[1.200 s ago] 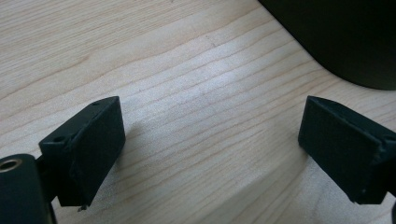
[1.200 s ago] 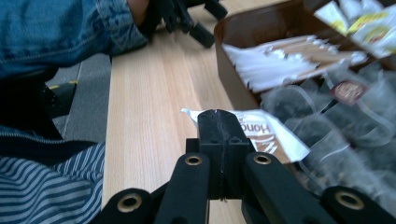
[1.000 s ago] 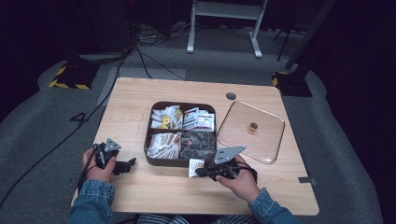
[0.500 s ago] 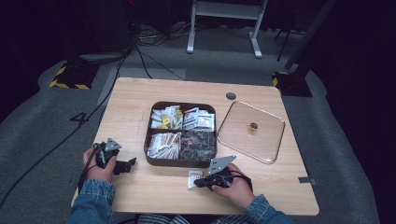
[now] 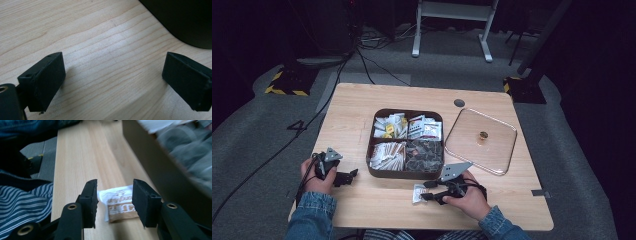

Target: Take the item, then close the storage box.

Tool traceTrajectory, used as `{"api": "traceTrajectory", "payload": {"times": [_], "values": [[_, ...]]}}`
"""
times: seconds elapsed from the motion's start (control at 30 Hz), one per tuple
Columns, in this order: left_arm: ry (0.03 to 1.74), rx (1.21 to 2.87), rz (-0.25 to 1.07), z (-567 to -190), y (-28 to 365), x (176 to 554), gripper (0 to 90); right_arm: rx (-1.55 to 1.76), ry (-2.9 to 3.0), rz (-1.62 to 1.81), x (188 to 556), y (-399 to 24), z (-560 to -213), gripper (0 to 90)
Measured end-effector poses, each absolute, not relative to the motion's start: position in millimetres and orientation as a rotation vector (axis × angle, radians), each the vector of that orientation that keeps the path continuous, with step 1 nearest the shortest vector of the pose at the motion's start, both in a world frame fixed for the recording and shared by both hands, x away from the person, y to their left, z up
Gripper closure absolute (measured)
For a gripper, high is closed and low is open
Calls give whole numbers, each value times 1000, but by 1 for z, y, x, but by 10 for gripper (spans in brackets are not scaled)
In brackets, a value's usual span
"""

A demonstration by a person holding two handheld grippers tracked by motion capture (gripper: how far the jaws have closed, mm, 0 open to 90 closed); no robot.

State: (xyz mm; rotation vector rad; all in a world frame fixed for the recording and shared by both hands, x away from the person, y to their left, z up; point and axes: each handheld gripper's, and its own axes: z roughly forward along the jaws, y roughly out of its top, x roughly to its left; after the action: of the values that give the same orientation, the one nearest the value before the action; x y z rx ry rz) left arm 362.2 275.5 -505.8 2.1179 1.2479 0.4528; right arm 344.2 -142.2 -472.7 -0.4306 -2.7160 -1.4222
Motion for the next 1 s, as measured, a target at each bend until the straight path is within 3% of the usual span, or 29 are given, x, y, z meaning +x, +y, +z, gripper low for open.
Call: {"api": "traceTrajectory", "payload": {"times": [0.63,1.0], "values": [[1260,2116,456,-506,274,364,23,-684,-2752,-1639,372,-210,-428,530],[1261,2116,457,-506,274,364,22,-944,-2792,-1652,391,-244,-426,410]]}}
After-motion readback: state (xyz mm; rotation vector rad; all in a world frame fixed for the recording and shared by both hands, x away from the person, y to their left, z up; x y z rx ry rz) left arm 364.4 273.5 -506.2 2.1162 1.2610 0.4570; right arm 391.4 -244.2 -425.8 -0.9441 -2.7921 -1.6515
